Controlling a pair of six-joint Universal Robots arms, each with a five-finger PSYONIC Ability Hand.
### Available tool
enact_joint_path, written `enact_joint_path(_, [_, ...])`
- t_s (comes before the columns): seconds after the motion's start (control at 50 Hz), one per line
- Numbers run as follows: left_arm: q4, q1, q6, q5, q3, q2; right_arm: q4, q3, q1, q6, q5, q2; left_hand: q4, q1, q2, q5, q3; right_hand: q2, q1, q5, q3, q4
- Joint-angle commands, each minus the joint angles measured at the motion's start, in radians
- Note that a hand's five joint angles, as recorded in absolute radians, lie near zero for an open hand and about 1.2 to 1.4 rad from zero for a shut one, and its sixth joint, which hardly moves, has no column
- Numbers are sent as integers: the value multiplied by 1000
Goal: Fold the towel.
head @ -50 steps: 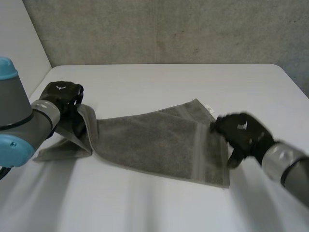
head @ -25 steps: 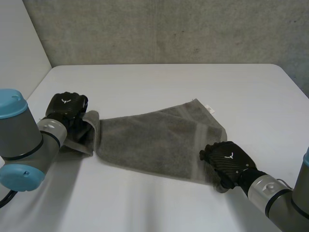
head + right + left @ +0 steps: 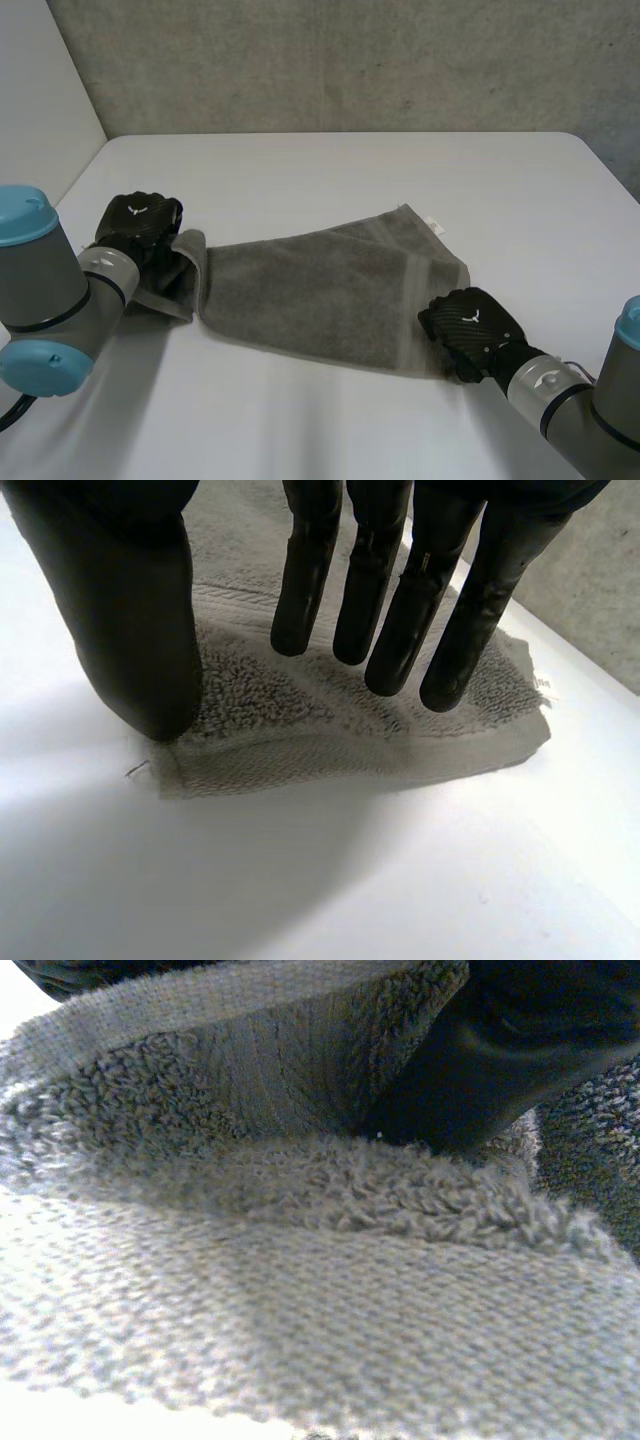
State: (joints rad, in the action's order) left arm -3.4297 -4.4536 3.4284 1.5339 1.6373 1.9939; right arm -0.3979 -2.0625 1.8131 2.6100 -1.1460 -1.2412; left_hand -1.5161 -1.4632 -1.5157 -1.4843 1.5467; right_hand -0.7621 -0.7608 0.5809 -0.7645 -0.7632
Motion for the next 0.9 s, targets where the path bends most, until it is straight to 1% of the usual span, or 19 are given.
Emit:
enact_joint_path(0.02, [0, 0, 0, 0, 1, 0, -22, 10, 2, 1, 0, 5, 120, 67, 119, 263, -150, -36, -38, 43, -34, -35])
enact_joint_path(0.34, [0, 2, 0, 0, 1, 5, -25, 28, 5, 1, 0, 39, 120, 67, 119, 263, -150, -60, -61, 66, -57, -59])
enact_joint_path(0.36, [0, 2, 0, 0, 1, 5, -25, 30, 3, 1, 0, 39, 120, 67, 119, 263, -150, -147, -148, 154, -145, -146])
enact_joint_path(0.38, [0, 2, 0, 0, 1, 6, -25, 30, 3, 1, 0, 39, 120, 67, 119, 263, -150, -148, -149, 154, -145, -147])
enact_joint_path(0.4, [0, 2, 0, 0, 1, 6, -25, 32, 0, 2, 0, 39, 120, 67, 119, 263, -150, -305, -306, 311, -302, -304])
enact_joint_path(0.42, [0, 2, 0, 0, 1, 6, -27, 33, 0, 10, 0, 39, 120, 67, 119, 263, -150, -568, -569, 575, -566, -567])
enact_joint_path(0.5, [0, 2, 0, 0, 2, 3, -36, 33, -3, 22, -3, 23, 120, 67, 119, 263, -150, -634, -635, 641, -632, -633])
enact_joint_path(0.6, [1, 5, 0, 5, 2, -7, -35, 36, -23, 41, -44, -106, 120, 67, 119, 263, -150, -634, -635, 641, -632, -633])
enact_joint_path(0.64, [4, 11, 0, 5, 2, -17, -22, 42, -58, 77, -55, -232, 120, 67, 119, 263, -150, -634, -635, 641, -632, -633])
enact_joint_path(0.66, [9, 20, 0, 5, 7, -39, -22, 42, -58, 78, -55, -233, 120, 67, 119, 263, -150, -634, -635, 641, -632, -633])
enact_joint_path(0.7, [12, 28, 0, 5, 16, -76, 28, 76, -87, 155, -49, -354, 120, 67, 119, 263, -150, -634, -635, 641, -632, -633])
enact_joint_path(0.72, [13, 34, 0, 3, 25, -123, 28, 76, -87, 156, -49, -354, 120, 67, 119, 263, -150, -634, -635, 641, -632, -633])
enact_joint_path(0.76, [15, 36, -2, 2, 35, -176, 82, 111, -107, 200, -47, -431, 120, 67, 119, 263, -150, -634, -635, 641, -632, -633])
enact_joint_path(0.8, [17, 37, -3, 0, 41, -228, 234, 227, -176, 245, -28, -553, 120, 67, 119, 263, -150, -634, -635, 641, -632, -633])
enact_joint_path(0.82, [18, 40, -8, 0, 48, -287, 235, 228, -176, 245, -28, -554, 120, 67, 119, 263, -150, -634, -635, 641, -632, -633])
enact_joint_path(0.84, [23, 46, -18, -1, 55, -347, 328, 301, -219, 243, -9, -587, 120, 67, 119, 263, -150, -634, -635, 641, -632, -633])
enact_joint_path(0.86, [23, 46, -18, -1, 55, -348, 423, 384, -257, 236, 17, -596, 120, 67, 119, 263, -150, -634, -635, 641, -632, -633])
enact_joint_path(0.88, [33, 53, -37, -3, 61, -403, 424, 384, -258, 236, 17, -597, 120, 67, 119, 263, -150, -634, -635, 641, -632, -633])
enact_joint_path(0.9, [33, 53, -37, -3, 61, -403, 507, 471, -293, 231, 50, -597, 120, 67, 119, 263, -150, -634, -635, 641, -632, -633])
